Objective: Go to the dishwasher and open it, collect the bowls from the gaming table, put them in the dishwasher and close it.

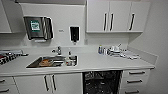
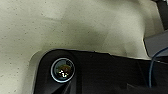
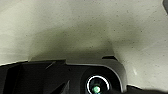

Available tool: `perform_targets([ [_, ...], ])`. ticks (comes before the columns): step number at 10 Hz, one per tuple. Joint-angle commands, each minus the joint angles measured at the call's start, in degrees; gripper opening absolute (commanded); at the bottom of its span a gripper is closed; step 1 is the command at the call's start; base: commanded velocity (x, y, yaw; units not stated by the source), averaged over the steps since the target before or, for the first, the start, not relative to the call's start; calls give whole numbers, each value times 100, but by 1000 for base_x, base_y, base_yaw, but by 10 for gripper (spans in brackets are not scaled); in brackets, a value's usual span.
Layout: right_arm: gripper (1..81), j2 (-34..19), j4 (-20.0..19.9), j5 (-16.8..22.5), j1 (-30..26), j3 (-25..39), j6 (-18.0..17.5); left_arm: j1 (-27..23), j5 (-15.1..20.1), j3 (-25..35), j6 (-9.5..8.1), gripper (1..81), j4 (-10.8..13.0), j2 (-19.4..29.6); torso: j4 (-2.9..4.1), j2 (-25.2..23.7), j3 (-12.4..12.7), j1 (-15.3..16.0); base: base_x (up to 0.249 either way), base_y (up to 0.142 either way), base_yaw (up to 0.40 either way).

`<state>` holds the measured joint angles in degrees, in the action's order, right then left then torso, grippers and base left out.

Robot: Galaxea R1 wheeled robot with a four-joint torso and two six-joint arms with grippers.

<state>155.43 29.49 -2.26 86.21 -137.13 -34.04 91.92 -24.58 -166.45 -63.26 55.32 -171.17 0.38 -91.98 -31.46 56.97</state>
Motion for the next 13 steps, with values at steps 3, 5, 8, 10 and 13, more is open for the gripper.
perform_targets([
  [3,811,500,162,77,6,-735,37,-248,419,-63,59,811,-4,-67,0,0,0,0,0,0,0],
  [5,811,658,162,85,6,-858,37,-257,419,-63,85,811,5,-85,0,580,0,-374,0,0,0],
  [8,811,966,171,102,15,-1227,37,-284,577,-63,165,811,-4,-111,0,936,2,-610,0,0,0],
  [10,811,1010,171,102,33,-1236,37,-292,577,-63,217,811,-4,-146,0,1353,2,-876,0,0,0],
  [13,811,1010,162,94,50,-1245,29,-319,577,-63,261,811,-4,-146,0,1972,2,-1275,0,0,0],
])
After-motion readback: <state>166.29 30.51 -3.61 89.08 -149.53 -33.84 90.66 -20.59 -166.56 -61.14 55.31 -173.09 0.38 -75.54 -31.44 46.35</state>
